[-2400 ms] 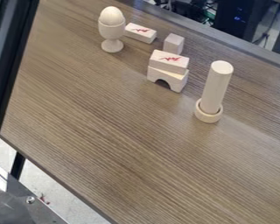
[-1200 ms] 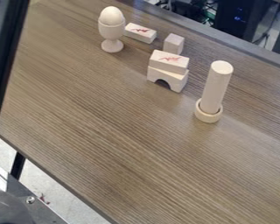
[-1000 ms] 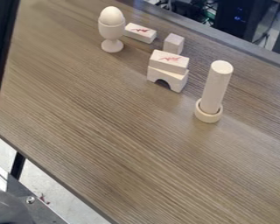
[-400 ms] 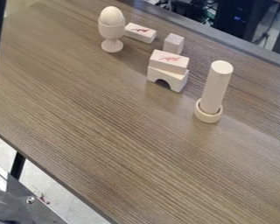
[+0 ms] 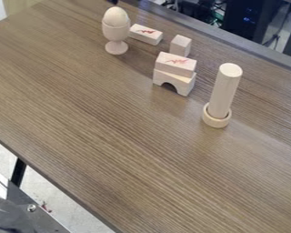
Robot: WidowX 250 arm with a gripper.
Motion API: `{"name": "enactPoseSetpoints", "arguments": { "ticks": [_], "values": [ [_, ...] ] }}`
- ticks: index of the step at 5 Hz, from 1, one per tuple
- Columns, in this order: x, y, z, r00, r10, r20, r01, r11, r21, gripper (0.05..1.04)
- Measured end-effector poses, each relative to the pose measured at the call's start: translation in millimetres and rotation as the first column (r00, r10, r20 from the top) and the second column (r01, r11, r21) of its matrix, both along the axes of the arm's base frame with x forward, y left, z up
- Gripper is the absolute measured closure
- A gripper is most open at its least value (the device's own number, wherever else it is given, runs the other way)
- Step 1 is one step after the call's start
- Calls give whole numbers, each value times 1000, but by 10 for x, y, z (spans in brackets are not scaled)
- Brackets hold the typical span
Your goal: Move the cup with the ball to the right
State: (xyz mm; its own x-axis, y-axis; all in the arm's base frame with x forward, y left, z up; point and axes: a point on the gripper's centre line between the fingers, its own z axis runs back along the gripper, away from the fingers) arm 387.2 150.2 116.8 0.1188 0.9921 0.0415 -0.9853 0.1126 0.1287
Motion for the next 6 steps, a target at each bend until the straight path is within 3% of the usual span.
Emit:
{"name": "enactPoseSetpoints", "arguments": {
  "ticks": [1, 2, 3, 4, 6],
  "values": [
    [-4, 11, -89, 1000, -2, 6, 2, 1000, -4, 84],
    [24, 66, -200, 999, -12, 32, 11, 1000, 29, 84],
    [22, 112, -348, 998, 37, 42, -42, 993, 109, 84],
    [16, 157, -412, 996, 65, 59, -73, 986, 148, 83],
    [2, 156, -439, 993, 90, 70, -99, 986, 131, 190]
  ]
}}
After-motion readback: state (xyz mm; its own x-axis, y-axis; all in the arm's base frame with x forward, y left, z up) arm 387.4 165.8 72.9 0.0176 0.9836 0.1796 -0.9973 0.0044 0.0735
